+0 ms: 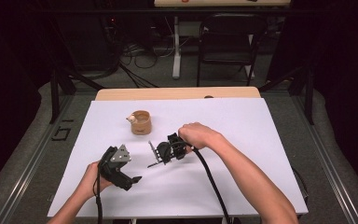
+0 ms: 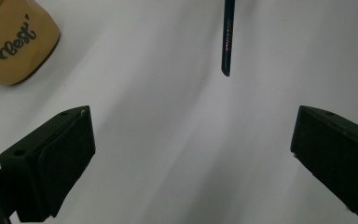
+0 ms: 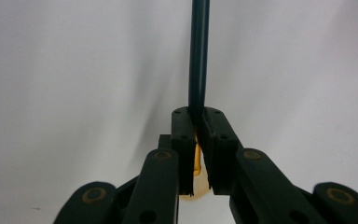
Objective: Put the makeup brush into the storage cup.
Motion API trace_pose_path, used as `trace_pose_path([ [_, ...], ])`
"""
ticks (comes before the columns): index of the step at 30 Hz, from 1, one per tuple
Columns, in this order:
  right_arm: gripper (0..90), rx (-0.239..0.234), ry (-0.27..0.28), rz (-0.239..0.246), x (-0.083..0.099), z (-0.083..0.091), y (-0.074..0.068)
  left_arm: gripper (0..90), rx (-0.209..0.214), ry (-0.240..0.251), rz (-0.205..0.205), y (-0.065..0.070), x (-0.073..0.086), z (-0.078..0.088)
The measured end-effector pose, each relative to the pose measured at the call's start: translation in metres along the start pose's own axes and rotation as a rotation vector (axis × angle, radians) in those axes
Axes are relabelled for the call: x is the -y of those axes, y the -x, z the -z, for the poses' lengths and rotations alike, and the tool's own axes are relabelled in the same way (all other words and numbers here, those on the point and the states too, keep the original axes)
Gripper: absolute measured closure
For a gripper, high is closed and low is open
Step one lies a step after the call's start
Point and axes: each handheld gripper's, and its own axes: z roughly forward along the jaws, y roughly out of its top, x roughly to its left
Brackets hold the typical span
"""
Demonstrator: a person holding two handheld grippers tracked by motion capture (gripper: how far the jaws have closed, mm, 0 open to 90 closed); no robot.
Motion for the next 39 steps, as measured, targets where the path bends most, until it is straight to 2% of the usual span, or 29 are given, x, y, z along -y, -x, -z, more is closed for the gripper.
trace_pose_path([
  [9,83.8,-0.005,0.016,-0.007,0.001,0.003,0.0,0.0,0.032,-0.013,-0.004,-0.001,-0.016,-0.008],
  [14,83.8,-0.006,0.034,-0.007,0.002,0.004,0.0,0.5,0.053,-0.034,-0.037,0.003,-0.026,-0.016],
  [23,83.8,0.001,0.043,-0.007,0.0,0.004,-0.001,27.8,0.077,-0.017,-0.042,0.005,-0.032,-0.024],
  [24,83.8,0.002,0.045,-0.005,0.0,0.004,-0.001,27.8,0.082,-0.014,-0.042,0.004,-0.033,-0.025],
  [26,83.8,0.007,0.045,-0.005,0.0,0.004,0.0,38.1,0.091,-0.005,-0.04,0.004,-0.033,-0.027],
  [30,83.8,0.01,0.045,-0.006,-0.001,0.005,-0.001,46.9,0.094,-0.009,-0.048,0.004,-0.034,-0.028],
  [31,83.8,0.014,0.05,-0.005,-0.002,0.006,-0.001,52.7,0.105,-0.001,-0.05,0.004,-0.034,-0.029],
  [33,83.8,0.017,0.05,-0.004,-0.002,0.006,-0.001,55.1,0.107,-0.004,-0.056,0.004,-0.035,-0.029],
  [36,83.8,0.027,0.053,-0.003,-0.002,0.008,-0.002,64.8,0.122,0.001,-0.053,0.005,-0.035,-0.032],
  [38,83.8,0.028,0.06,0.005,-0.002,0.007,-0.001,68.5,0.136,-0.001,-0.065,0.005,-0.036,-0.032],
  [39,83.8,0.022,0.061,0.011,-0.002,0.008,-0.001,69.6,0.139,0.01,-0.06,0.006,-0.036,-0.033],
])
